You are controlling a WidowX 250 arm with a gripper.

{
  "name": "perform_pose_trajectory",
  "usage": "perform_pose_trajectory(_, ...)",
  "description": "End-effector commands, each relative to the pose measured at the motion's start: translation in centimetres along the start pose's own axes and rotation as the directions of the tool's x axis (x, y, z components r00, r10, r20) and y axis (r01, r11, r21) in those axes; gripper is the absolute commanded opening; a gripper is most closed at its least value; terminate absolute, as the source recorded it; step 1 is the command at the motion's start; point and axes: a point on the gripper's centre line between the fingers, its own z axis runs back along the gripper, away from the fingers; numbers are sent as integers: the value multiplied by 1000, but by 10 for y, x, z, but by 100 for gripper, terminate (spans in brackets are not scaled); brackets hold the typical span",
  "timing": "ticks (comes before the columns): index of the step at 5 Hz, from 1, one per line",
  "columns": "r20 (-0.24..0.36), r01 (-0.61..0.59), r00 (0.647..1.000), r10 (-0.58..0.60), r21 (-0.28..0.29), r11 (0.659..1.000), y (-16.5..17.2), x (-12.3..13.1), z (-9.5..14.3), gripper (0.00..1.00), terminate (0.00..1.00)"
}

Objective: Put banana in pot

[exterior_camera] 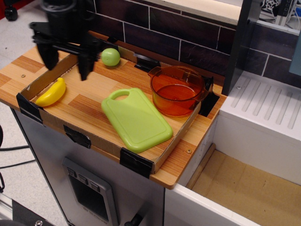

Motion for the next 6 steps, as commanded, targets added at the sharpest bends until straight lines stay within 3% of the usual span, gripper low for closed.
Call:
perform_pose_trajectory(1,0,29,1000,-29,24,999,39,19,-17,100,0)
perform_pose_trajectory(3,-65,68,996,-64,57,996,48,16,-48,100,0)
perform_pose_trajectory(6,-90,121,989,-120,5,993,48,12,-64,100,0)
